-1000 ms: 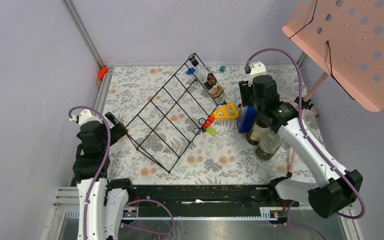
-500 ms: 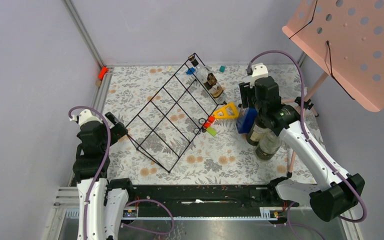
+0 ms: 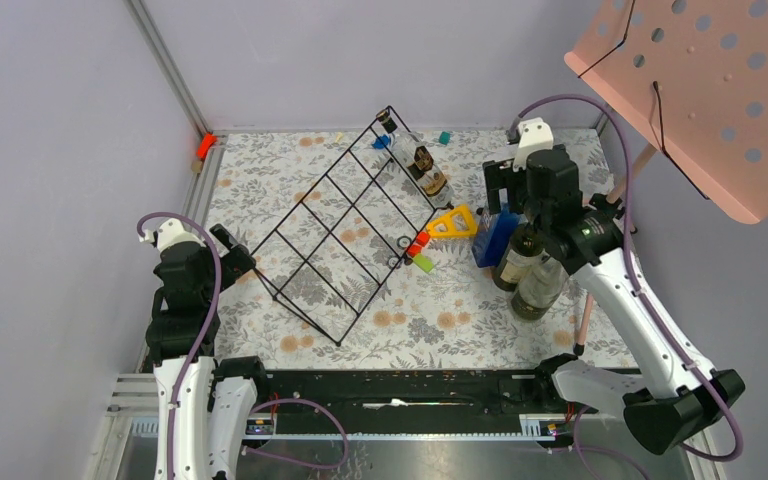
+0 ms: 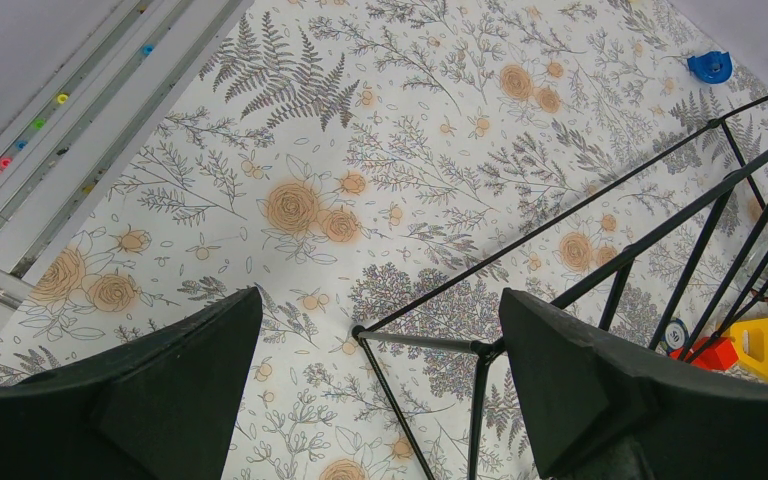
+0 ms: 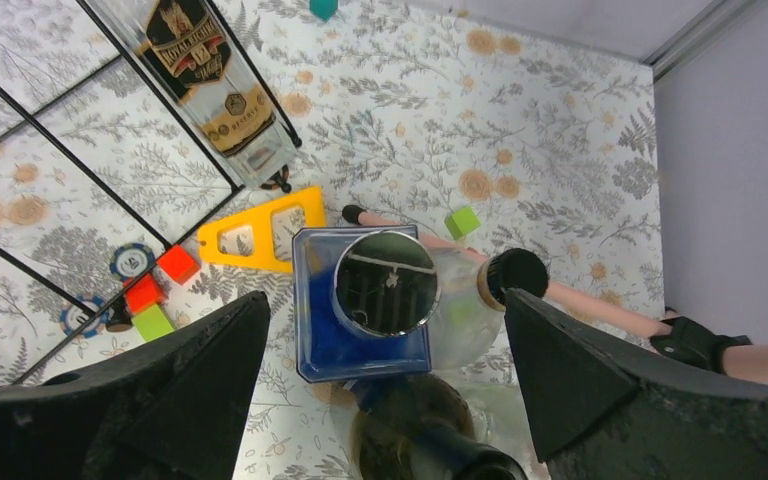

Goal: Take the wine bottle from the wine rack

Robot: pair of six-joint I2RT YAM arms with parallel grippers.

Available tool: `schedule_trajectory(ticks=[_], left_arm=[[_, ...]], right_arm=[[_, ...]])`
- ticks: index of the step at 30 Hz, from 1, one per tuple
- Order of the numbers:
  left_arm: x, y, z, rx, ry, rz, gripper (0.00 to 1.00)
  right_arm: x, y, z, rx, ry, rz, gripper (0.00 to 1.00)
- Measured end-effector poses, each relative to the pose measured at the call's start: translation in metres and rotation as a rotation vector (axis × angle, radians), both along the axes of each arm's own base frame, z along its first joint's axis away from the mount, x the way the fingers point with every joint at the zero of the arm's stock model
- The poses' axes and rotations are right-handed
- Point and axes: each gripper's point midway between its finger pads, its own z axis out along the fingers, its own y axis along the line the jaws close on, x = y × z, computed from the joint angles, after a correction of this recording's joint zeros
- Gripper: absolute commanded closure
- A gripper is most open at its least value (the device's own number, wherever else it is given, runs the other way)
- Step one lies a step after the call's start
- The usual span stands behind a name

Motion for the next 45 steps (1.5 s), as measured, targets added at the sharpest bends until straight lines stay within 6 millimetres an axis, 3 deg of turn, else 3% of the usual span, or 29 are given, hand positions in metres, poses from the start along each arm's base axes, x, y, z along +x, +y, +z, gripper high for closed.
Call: schedule_trajectory(ticks=[8,13,15,18,25,31,38,45], left_arm=[[-0.004,0.0,0.006,0.004,-0.007,0.004,0.02],[-0.008,-0.008,0.049,-0.008,-0.093,-0.035,0.14],[-0.007,-0.022,0.071,-0.042,-0.151,-0.098,0.16],[-0.005,-0.042,0.082,-0.108,-0.188,-0.188,0.17],[-0.01,-0.087,0.049,-0.258,-0.103,-0.359,0.19],[-0.015,-0.114,0.021,-0.324,-0.034,-0.45,0.19],[-0.002,-0.113,-0.019,-0.341,0.046,-0.397,0.17],[0.026,-0.096,-0.039,-0.292,0.092,-0.28,0.11]], right_arm=[[-0.013,-0.005,0.055,0.048,-0.104,0.01,0.06],[-0.019,-0.005,0.071,0.064,-0.131,0.026,0.06],[-0.022,-0.005,0.071,0.065,-0.127,0.032,0.06],[-0.025,-0.004,0.072,0.071,-0.129,0.041,0.06],[-0.027,-0.001,0.073,0.092,-0.131,0.059,0.04],[-0.027,0.003,0.073,0.105,-0.126,0.071,0.04],[-0.027,0.001,0.073,0.091,-0.128,0.067,0.03],[-0.026,-0.009,0.074,0.032,-0.137,0.046,0.03]])
